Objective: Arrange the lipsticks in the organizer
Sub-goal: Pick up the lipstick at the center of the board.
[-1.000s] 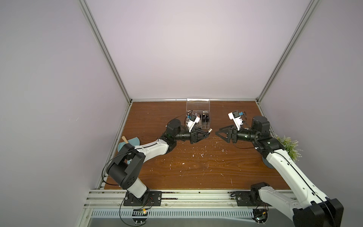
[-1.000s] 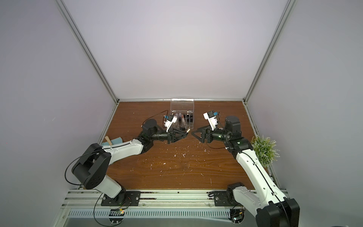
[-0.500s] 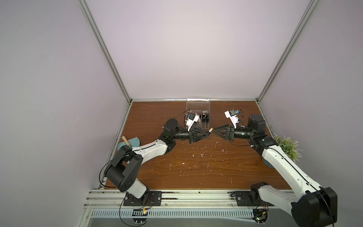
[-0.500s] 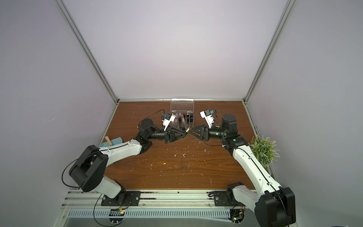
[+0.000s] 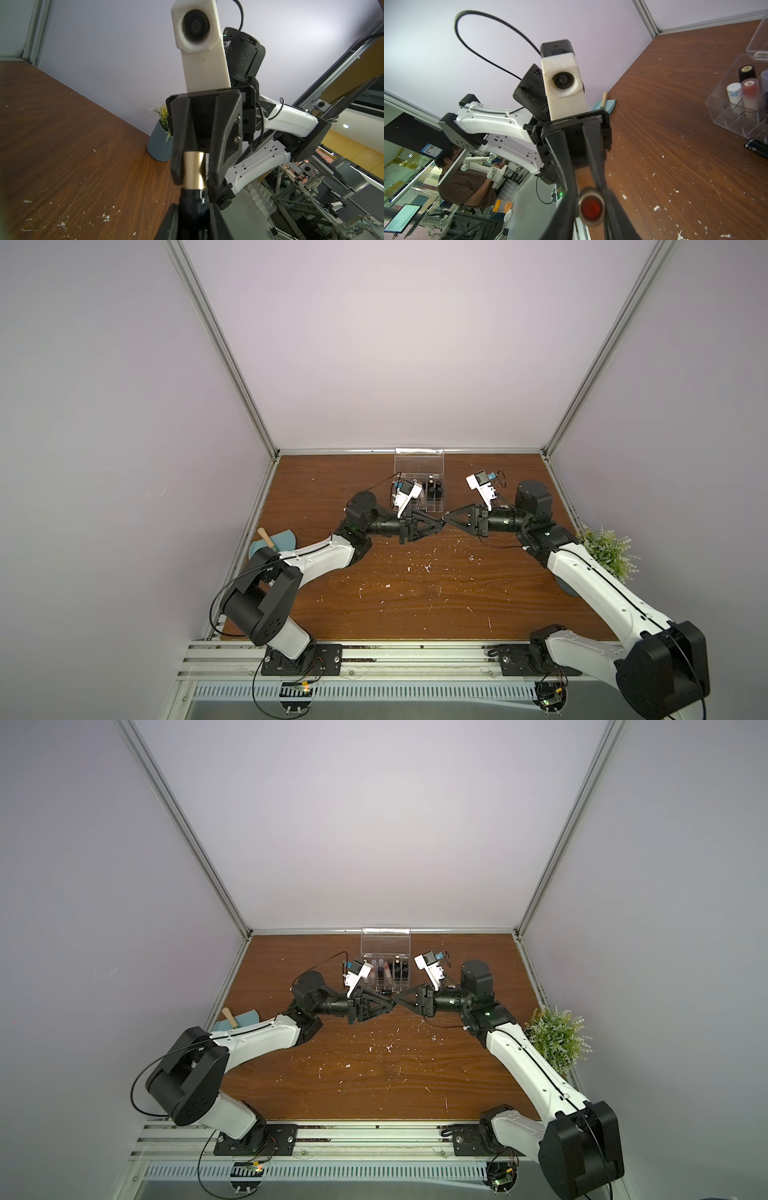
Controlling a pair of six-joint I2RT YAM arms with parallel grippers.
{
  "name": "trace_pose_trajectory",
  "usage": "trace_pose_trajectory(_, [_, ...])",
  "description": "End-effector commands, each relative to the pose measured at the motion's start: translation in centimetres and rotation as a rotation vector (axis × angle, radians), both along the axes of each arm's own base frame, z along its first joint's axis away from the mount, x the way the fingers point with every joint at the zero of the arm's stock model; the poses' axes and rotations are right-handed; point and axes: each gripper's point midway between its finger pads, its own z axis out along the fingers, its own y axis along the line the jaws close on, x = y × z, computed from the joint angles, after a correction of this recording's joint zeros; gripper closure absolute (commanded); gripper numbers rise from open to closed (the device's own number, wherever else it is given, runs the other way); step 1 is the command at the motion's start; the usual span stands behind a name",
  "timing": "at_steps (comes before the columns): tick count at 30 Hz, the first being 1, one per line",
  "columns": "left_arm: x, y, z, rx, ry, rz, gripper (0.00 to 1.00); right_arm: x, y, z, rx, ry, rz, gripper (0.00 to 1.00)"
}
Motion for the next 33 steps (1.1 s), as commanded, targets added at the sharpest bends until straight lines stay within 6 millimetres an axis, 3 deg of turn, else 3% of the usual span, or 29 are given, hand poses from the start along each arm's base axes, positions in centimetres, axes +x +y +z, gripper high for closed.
trace_pose_trajectory(1, [-0.7, -0.2, 1.2, -0.025, -0.035, -0.028, 0.83, -0.5, 0.4, 2.9, 0.044, -0.085, 0.041, 0.73])
trace_pose_trajectory(4, [-0.7, -0.2, 1.2, -0.025, -0.031, -0.029, 0.77, -0.5, 0.5, 3.0, 0.043, -0.086, 0.042, 0.8])
trace_pose_trajectory(9, [-0.3, -0.1, 1.1, -0.025, -0.027, -0.011, 0.39, -0.2, 0.4, 3.1, 0.032, -0.099, 0.024, 0.85])
trace_pose_trajectory(14, [1.9, 1.4, 1.7, -0.022, -0.028, 0.134, 0.2, 1.1, 0.2, 2.7, -0.022, -0.114, -0.034, 0.87])
trace_pose_trajectory(20, [6.0, 4.3, 1.0, 0.198, -0.109, 0.497, 0.15, 5.2, -0.5, 1.0, -0.162, -0.149, -0.181, 0.88])
trace_pose_trajectory(26, [7.5, 7.1, 0.6, 0.271, -0.14, 0.694, 0.16, 10.9, -1.3, -2.3, -0.329, -0.178, -0.34, 0.88])
trace_pose_trajectory(33, [8.6, 8.7, -1.0, 0.333, -0.139, 0.795, 0.17, 15.0, -0.5, -4.9, -0.456, -0.227, -0.442, 0.87])
